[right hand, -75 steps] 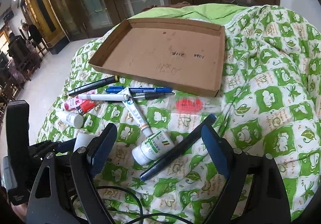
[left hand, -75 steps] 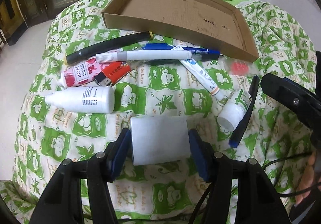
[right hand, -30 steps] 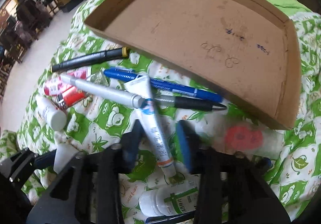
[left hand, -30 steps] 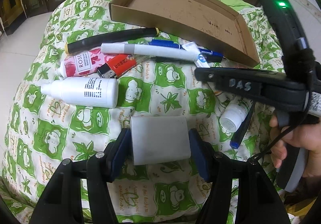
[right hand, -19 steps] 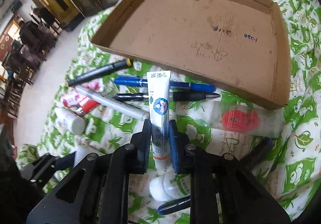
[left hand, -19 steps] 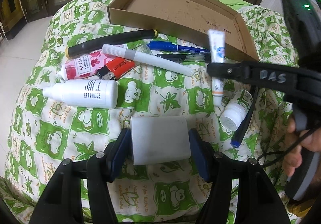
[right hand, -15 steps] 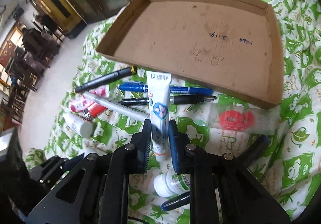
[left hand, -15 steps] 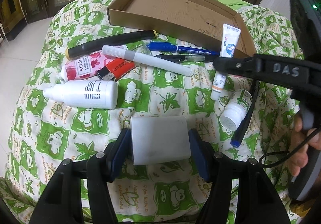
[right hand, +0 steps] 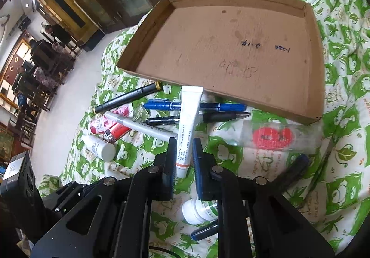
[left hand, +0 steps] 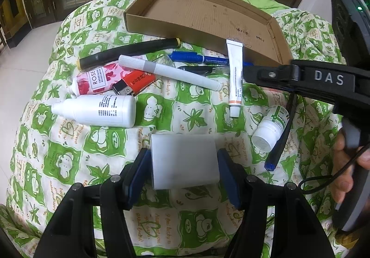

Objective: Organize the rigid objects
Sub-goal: 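Grasp the white ointment tube with the right tool while the left holds the charger, then lift the white charger with the left tool toward the cardboard tray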

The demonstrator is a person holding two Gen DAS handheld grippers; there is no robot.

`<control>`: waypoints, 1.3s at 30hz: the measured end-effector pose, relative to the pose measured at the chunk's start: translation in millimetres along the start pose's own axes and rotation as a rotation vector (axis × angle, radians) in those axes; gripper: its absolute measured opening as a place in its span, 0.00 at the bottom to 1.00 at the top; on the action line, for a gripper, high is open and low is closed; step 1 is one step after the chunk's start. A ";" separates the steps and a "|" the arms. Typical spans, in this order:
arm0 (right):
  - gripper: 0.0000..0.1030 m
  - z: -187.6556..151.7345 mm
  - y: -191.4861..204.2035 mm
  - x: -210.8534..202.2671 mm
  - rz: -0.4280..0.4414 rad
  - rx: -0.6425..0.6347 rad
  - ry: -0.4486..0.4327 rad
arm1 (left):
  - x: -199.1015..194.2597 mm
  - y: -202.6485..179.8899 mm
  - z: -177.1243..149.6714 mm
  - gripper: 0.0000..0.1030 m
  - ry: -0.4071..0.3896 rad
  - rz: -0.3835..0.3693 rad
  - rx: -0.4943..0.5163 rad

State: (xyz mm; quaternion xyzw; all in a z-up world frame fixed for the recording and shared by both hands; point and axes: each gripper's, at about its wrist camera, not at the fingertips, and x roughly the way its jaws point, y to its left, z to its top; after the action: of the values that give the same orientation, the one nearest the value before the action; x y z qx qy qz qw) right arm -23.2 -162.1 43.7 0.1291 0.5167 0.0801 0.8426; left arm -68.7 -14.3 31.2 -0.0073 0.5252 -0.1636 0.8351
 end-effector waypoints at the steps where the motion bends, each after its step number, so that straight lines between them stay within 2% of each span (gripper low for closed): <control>1: 0.32 -0.1 0.6 2.4 -0.010 -0.001 0.000 | 0.4 0.2 0.1 0.58 0.002 0.000 0.000; 2: 0.41 0.3 1.0 5.8 -0.020 -0.003 0.003 | 1.0 0.3 0.6 0.58 0.002 -0.001 0.000; 6: 0.40 5.6 1.8 22.3 -0.042 -0.002 0.017 | 1.5 -0.4 1.0 0.58 0.000 0.002 0.005; 7: 0.38 6.9 3.1 26.3 -0.050 -0.010 0.025 | 0.9 -0.7 1.1 0.58 -0.002 0.003 0.006; 8: 0.23 7.1 4.3 30.0 -0.062 -0.021 0.030 | 0.4 -1.6 1.0 0.58 -0.005 0.004 0.008; 9: 0.18 6.9 5.3 33.1 -0.073 -0.033 0.038 | -0.3 -2.0 0.6 0.58 -0.008 0.005 0.010; 12: 0.17 4.9 6.9 32.9 -0.084 -0.045 0.037 | -4.9 -3.5 -0.1 0.58 -0.028 0.008 0.014; 18: 0.16 6.2 6.7 10.1 -0.054 -0.031 -0.028 | -18.1 -3.3 2.1 0.58 -0.083 0.025 0.011; 26: 0.16 9.2 1.2 -10.9 -0.028 -0.003 -0.082 | -41.3 -13.3 8.3 0.57 -0.182 0.107 0.068; 39: 0.16 12.3 -2.7 -24.9 -0.023 0.011 -0.107 | -47.7 -25.2 18.4 0.57 -0.231 0.143 0.131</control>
State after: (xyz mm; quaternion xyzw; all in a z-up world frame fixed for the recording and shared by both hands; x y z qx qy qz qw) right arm -23.6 -173.0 69.4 0.1321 0.4727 0.0606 0.8692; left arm -78.0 -27.7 85.8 0.0656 0.4132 -0.1358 0.8980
